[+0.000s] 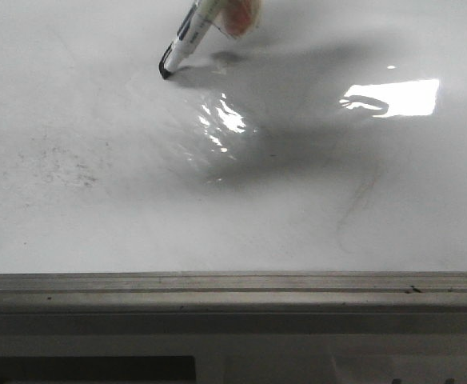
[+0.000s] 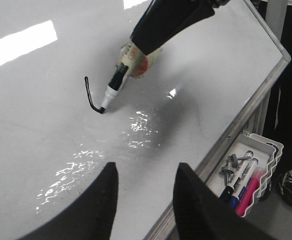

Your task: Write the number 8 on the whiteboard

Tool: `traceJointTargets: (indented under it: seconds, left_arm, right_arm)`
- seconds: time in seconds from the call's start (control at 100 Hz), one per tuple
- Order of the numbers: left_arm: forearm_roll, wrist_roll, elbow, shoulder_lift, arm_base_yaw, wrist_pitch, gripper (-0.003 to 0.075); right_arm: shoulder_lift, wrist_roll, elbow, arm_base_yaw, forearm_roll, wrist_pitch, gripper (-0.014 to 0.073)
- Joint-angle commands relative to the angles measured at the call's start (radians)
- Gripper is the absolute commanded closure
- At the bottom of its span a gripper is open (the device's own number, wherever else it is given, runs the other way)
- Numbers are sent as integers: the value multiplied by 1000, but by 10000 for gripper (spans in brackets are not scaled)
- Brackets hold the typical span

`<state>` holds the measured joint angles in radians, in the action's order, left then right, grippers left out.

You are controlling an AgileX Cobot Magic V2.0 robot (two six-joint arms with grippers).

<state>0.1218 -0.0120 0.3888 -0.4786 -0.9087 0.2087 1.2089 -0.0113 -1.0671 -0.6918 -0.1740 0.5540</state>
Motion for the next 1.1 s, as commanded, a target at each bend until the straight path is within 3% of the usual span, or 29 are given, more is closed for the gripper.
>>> traceJointTargets:
  seconds: [0.0,0.08,0.14,0.2,0.39,0.54,0.77,1.09]
  left_arm:
    - [-8,-14,30,-4,-5,-89,482]
    - [-8,-14,30,-4,-5,-89,482]
    - [-8,-14,30,-4,-5,-89,482]
    - [-8,-14,30,-4,-5,-91,482]
    - [-8,-14,30,-4,-5,-92,482]
    - [-7,-14,30,-4,-5,-92,482]
    - [-7,-14,28,-4,-5,-92,482]
    - [-7,-14,28,-4,-5,-92,481]
  right_arm:
    - [-42,-41,-20,15,188,79,645]
    - [-62,-63,-12,15,234,161,645]
    - [-55,-53,5,13,185,162,645]
    - [-33,-26,24,-8,126,112,645]
    - [0,-50,11,-65,123,-86,645]
    - [-48,-52,-7,-11,163,-59,645]
    - [-86,-52,-8,43,135,-175,645]
    - [-116,-50,-8,-91,118,-156,645]
